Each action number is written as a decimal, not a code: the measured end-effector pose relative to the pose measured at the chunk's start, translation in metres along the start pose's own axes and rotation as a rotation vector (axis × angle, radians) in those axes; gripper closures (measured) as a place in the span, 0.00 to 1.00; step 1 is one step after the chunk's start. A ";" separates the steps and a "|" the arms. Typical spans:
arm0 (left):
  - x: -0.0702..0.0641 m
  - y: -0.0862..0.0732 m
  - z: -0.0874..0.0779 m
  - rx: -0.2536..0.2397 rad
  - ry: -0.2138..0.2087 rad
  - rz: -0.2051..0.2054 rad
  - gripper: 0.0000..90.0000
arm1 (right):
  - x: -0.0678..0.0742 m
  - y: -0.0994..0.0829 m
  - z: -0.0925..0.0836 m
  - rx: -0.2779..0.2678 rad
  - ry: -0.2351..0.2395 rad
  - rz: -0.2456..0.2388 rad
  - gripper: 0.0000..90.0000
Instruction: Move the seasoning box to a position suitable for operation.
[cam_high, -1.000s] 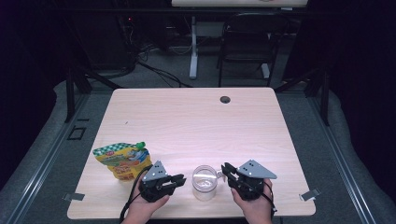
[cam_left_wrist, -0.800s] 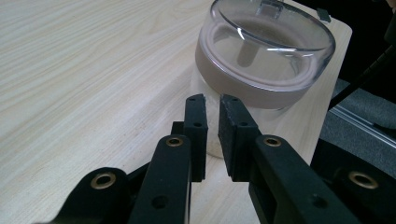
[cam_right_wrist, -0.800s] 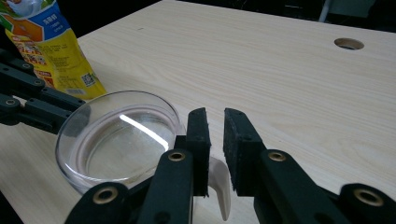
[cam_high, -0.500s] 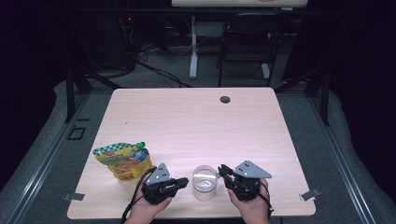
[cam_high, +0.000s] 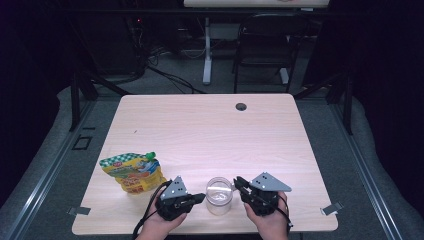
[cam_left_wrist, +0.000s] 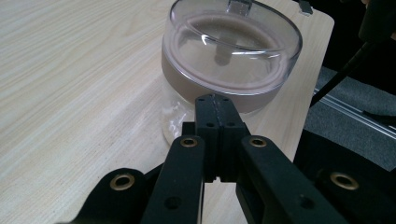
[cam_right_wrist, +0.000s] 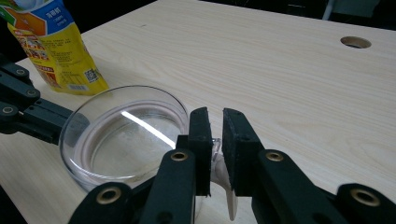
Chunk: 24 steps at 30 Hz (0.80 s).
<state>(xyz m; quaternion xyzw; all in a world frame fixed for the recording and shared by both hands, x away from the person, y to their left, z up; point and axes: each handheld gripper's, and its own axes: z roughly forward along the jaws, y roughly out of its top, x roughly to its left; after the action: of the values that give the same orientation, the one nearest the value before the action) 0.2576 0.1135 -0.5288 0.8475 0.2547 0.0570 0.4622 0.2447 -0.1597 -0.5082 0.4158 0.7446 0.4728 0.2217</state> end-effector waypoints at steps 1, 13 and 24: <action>0.000 0.000 0.000 0.001 0.000 0.005 1.00 | 0.000 0.000 0.000 0.003 -0.001 0.000 0.91; -0.001 0.004 -0.004 -0.012 -0.001 0.009 1.00 | 0.000 -0.002 -0.002 -0.005 0.014 -0.008 0.90; -0.003 0.012 -0.005 -0.041 -0.008 0.022 1.00 | 0.001 -0.006 -0.011 0.004 0.014 -0.029 0.85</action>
<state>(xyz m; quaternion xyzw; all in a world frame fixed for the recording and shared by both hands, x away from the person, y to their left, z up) 0.2582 0.1105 -0.5155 0.8409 0.2420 0.0638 0.4798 0.2340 -0.1653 -0.5086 0.4020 0.7531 0.4708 0.2226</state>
